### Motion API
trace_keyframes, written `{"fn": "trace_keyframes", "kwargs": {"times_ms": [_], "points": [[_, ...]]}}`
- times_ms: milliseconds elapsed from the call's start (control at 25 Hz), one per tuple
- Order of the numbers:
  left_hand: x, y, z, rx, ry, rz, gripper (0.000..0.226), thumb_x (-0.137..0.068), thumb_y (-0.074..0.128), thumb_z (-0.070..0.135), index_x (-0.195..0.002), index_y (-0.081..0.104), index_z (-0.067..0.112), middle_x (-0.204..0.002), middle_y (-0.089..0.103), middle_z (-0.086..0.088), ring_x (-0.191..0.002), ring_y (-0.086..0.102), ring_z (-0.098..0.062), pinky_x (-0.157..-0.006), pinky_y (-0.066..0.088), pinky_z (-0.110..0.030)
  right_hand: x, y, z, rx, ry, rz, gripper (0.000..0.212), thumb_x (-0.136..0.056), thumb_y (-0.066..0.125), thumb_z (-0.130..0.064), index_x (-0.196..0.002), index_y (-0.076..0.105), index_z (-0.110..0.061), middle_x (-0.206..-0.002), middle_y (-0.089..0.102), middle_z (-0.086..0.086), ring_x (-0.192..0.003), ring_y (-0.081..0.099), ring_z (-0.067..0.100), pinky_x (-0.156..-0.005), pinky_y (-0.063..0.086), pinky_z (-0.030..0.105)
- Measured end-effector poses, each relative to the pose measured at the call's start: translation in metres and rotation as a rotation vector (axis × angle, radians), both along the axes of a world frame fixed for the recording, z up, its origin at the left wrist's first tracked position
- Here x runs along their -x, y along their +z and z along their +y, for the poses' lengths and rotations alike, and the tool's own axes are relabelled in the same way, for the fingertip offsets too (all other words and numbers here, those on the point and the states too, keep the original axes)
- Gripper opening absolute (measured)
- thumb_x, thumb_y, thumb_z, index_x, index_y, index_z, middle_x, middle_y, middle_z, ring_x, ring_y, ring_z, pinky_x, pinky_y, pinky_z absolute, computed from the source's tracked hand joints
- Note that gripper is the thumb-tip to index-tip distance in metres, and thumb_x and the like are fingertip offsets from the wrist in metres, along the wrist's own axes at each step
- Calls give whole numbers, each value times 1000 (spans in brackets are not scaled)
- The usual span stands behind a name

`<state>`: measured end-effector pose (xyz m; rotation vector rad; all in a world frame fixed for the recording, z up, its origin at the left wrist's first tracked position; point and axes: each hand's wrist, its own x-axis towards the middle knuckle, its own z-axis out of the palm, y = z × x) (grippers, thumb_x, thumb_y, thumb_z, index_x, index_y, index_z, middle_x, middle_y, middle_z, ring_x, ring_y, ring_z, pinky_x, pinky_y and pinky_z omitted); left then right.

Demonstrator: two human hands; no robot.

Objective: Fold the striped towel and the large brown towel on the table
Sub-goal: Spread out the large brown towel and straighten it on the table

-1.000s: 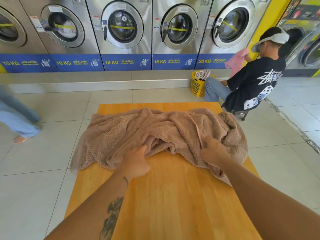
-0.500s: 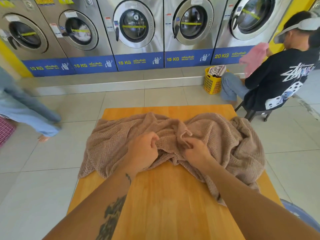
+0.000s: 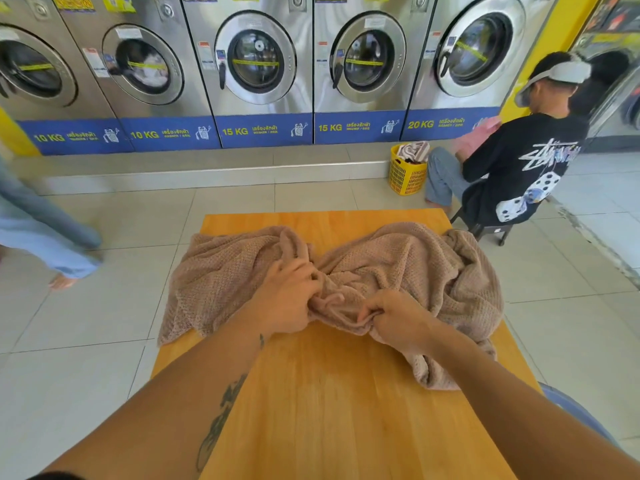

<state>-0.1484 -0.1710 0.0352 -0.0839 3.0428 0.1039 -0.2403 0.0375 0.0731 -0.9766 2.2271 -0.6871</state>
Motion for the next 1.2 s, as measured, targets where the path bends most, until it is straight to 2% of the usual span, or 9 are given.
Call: {"fn": "trace_keyframes", "kwargs": {"times_ms": [200, 360, 600, 720, 800, 880, 1000, 1120, 1200], "points": [[-37, 15, -14, 9, -40, 285, 17, -87, 45, 36, -81, 56, 24, -81, 56, 9, -89, 52, -16, -96, 37, -41, -19, 5, 10, 363, -409, 227, 29, -85, 40, 8, -65, 52, -9, -80, 54, 7, -73, 48, 20, -60, 33, 30], [-67, 17, -18, -23, -30, 219, 18, -94, 44, 42, -84, 42, 28, -71, 52, 10, -63, 47, -13, -86, 40, -38, -34, 9, 10, 430, -422, 275, 32, -85, 39, 7, -63, 51, -12, -64, 52, -1, -60, 45, 17, -53, 36, 34], [-130, 0, -28, 59, 110, 21, 9, -91, 46, 34, -91, 52, 27, -75, 54, 11, -71, 49, -16, -80, 40, -38, -42, -10, 31, 345, -479, 428, 24, -86, 41, 0, -65, 51, -6, -58, 53, 11, -56, 50, 28, -52, 45, 48], [-148, 3, -29, 105, 404, -202, 11, -88, 50, 31, -91, 60, 27, -76, 56, 8, -75, 52, -14, -84, 47, -35, -40, -25, 43, -72, -391, 454, 22, -88, 43, -10, -76, 61, -13, -74, 63, 5, -71, 61, 29, -67, 54, 49], [-155, 3, -24, 80, 566, -483, 22, -91, 47, 30, -103, 64, 22, -97, 65, 3, -93, 60, -19, -95, 47, -39, -50, -36, 45, -493, -206, 333, 30, -89, 45, -22, -108, 67, -13, -110, 65, 4, -102, 62, 30, -81, 51, 41], [-157, -6, -16, 5, 618, -651, 35, -93, 40, 30, -117, 63, 17, -120, 64, -6, -112, 59, -29, -101, 45, -47, -70, -47, 45, -684, -7, 262, 46, -76, 42, -35, -112, 67, -19, -116, 60, 1, -113, 55, 30, -86, 47, 38], [-164, -20, -3, -25, 523, -503, 40, -94, 32, 31, -120, 60, 19, -113, 65, -5, -100, 61, -28, -93, 50, -48, -97, -62, 36, -585, 102, 222, 63, -74, 50, -33, -137, 45, -36, -137, 43, -3, -136, 30, 31, -107, 35, 46], [-178, -26, 7, -13, 407, -230, 36, -93, 39, 20, -127, 52, 22, -97, 60, 0, -90, 60, -25, -76, 49, -38, -119, -67, 22, -484, 190, 253, 74, -81, 56, -26, -149, 28, -33, -149, 32, -1, -138, 27, 32, -108, 37, 46], [-189, -28, 14, -112, 413, -99, 43, -90, 43, 14, -131, 47, 26, -107, 58, 1, -97, 58, -25, -74, 45, -36, -131, -75, 25, -515, 259, 275, 77, -81, 54, -20, -150, 24, -37, -150, 29, -1, -137, 26, 32, -107, 37, 49]]}}
